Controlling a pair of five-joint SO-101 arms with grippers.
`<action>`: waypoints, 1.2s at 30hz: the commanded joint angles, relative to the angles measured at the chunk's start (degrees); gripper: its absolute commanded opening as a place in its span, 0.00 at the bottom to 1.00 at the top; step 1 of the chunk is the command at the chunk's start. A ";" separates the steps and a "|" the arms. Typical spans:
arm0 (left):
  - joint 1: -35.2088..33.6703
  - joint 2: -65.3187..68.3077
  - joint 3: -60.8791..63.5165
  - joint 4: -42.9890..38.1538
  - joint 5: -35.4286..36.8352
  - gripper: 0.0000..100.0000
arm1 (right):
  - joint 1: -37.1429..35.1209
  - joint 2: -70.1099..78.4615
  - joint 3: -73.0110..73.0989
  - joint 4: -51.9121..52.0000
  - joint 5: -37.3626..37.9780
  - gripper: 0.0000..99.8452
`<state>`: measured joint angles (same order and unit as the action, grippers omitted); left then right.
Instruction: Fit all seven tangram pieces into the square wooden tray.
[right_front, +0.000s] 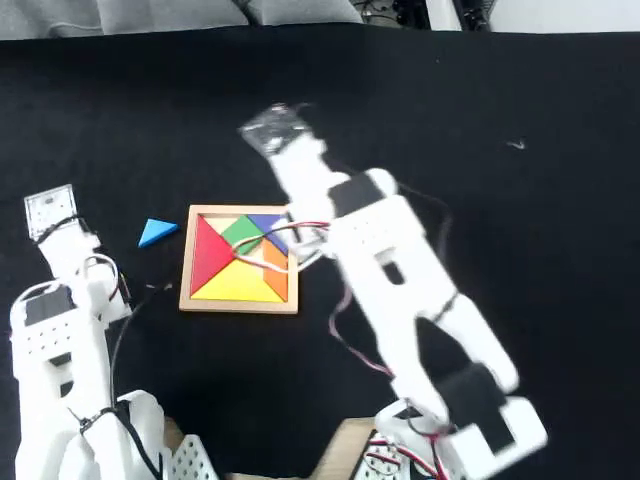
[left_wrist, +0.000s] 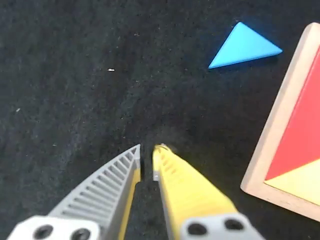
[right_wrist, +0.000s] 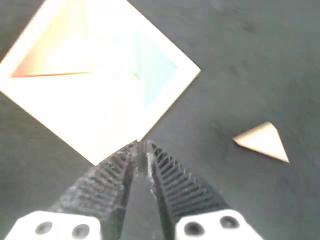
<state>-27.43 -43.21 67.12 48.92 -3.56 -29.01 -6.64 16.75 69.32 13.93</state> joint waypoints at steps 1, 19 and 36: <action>-0.48 -1.49 2.15 -5.71 0.70 0.03 | -4.75 6.29 -7.69 0.70 0.53 0.01; -0.40 -1.32 3.65 -7.12 0.70 0.03 | -7.47 31.43 -21.05 -1.58 0.18 0.01; -0.40 -1.32 3.65 -7.21 0.70 0.03 | -6.86 33.63 -22.73 -2.55 0.00 0.01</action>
<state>-27.69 -43.74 71.08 42.59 -3.56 -36.66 27.91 -1.89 67.21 13.85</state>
